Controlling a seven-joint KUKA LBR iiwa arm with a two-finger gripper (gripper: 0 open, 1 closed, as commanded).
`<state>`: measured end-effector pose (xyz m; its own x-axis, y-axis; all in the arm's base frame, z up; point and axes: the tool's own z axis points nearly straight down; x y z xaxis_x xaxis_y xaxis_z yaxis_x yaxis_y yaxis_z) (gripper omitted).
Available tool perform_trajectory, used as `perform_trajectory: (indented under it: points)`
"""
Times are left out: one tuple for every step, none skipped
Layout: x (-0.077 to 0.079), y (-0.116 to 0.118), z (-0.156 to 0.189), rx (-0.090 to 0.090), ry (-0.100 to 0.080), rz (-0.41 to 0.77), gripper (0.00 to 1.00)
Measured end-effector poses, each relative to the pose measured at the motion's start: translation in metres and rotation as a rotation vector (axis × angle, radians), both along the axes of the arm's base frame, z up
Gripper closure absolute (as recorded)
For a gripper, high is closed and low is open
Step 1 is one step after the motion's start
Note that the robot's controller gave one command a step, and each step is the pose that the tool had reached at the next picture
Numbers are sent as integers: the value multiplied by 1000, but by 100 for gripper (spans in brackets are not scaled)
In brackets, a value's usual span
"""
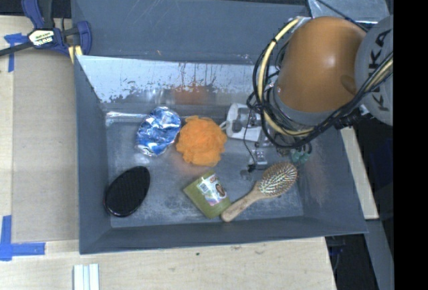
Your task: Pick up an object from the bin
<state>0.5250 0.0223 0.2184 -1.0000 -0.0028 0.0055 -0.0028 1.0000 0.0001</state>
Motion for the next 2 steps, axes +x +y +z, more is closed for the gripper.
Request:
perform_trajectory:
  points:
    - [12, -86, -45, -4, 2, -14, 0]
    - [26, -138, -63, -6, -3, -47, 0]
